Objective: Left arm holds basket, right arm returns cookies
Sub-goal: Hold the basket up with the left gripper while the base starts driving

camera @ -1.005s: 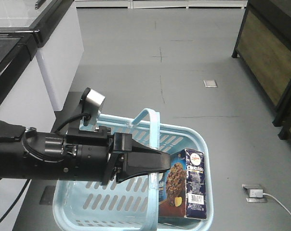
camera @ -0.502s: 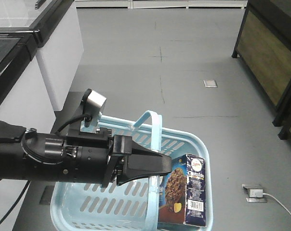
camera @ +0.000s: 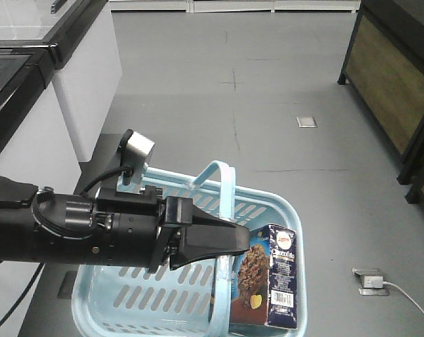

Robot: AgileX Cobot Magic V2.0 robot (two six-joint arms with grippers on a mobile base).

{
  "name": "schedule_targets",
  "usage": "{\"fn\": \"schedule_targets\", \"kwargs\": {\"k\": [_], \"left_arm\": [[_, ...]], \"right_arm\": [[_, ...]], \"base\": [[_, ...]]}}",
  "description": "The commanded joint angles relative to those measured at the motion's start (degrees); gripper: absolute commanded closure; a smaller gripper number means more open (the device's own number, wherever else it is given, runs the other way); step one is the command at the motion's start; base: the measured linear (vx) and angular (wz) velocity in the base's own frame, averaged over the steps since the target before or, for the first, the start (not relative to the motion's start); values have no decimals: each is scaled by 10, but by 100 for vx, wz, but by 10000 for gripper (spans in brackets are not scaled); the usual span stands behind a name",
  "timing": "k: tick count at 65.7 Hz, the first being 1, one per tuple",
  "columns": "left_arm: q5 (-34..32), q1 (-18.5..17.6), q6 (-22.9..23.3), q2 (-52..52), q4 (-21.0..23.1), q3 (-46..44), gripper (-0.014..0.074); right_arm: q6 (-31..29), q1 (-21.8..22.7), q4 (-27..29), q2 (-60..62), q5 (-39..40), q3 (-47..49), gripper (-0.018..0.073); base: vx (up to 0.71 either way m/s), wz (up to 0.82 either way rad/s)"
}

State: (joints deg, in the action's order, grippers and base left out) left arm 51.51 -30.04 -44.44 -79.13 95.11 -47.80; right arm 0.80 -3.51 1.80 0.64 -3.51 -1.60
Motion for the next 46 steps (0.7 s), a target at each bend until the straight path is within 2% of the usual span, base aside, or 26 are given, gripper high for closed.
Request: {"fn": "schedule_targets", "kwargs": {"k": [1, 46], "left_arm": [[28, -3, -12, 18, 68, -21, 599], [34, -3, -12, 18, 68, -21, 599]], "right_arm": [[-2, 1, -4, 7, 40, -11, 570], [-2, 1, -4, 7, 40, -11, 570]], "base": [[0, 0], [2, -1]]}}
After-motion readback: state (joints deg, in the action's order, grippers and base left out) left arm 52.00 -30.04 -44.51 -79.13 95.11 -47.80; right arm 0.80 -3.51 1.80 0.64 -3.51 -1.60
